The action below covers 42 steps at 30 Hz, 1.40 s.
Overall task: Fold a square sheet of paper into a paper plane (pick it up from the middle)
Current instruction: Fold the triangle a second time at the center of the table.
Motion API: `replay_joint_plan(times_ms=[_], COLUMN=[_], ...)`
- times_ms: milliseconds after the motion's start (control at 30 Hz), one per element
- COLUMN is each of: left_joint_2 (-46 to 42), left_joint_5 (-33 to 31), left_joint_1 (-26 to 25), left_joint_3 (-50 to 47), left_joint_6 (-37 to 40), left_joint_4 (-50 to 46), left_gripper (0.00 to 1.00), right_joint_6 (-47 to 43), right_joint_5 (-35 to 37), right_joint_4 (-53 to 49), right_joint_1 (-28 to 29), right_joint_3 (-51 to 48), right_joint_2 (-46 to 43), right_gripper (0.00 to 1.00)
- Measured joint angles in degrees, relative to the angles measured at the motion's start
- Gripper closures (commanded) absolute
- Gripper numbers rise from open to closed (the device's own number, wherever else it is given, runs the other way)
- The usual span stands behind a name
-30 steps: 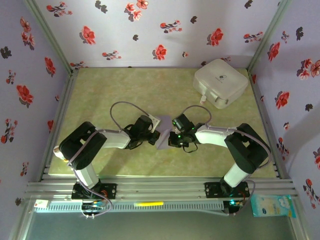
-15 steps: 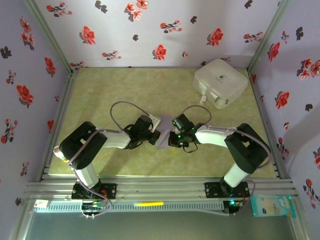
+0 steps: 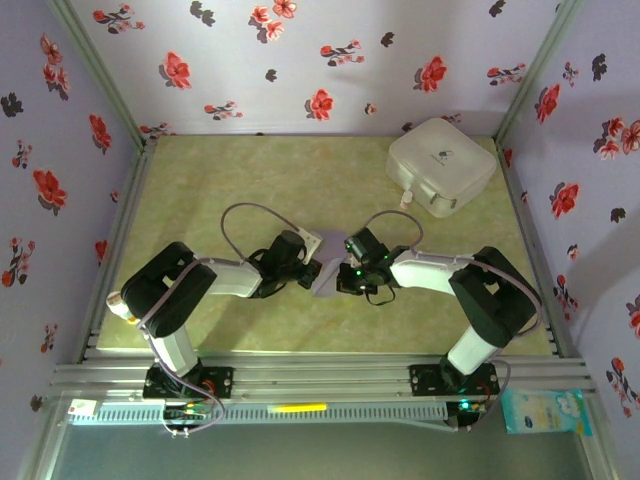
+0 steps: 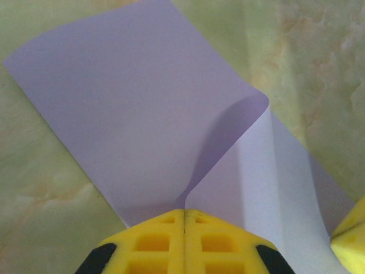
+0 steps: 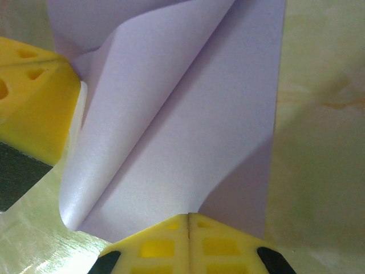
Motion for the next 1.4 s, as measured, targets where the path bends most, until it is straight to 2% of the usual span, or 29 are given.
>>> replay_joint_plan(times_ms=[533, 667, 800, 933, 1067, 1233, 1400], left_joint_2=[1.88, 1.88, 1.88, 1.88, 1.88, 1.88, 1.88], left_joint_5=[-0.07, 0.09, 0.28, 0.57, 0.59, 0.61, 0.61], left_joint_1=[0.09, 0.11, 0.11, 0.11, 0.09, 0.09, 0.09], left_joint_3=[0.02, 0.02, 0.02, 0.00, 0.00, 0.00, 0.00], left_joint_6=[0.20, 0.20, 0.07, -0.59, -1.33, -1.36, -1.36], left_joint_4=[2.38, 2.47, 2.45, 2.43, 2.43, 2.45, 2.45], left_gripper=[1.00, 1.00, 1.00, 1.00, 1.00, 1.00, 1.00], right_joint_6=[0.00, 0.02, 1.18, 4.35, 8.44, 15.74, 19.04], right_joint_5=[0.00, 0.04, -0.22, -1.68, -3.61, -6.49, -6.71], right_joint_4=[-0.04, -0.35, -0.09, 3.82, 10.19, 20.87, 24.92], right_joint_1=[-0.04, -0.31, -2.97, -5.44, -5.57, -5.51, -5.51], right_joint_3=[0.04, 0.07, -0.61, -2.03, -3.23, -5.18, -5.16], right_joint_2=[0.00, -0.20, -2.49, -6.21, -6.91, -3.30, -0.61], right_gripper=[1.00, 0.96, 0.94, 0.96, 1.00, 1.00, 1.00])
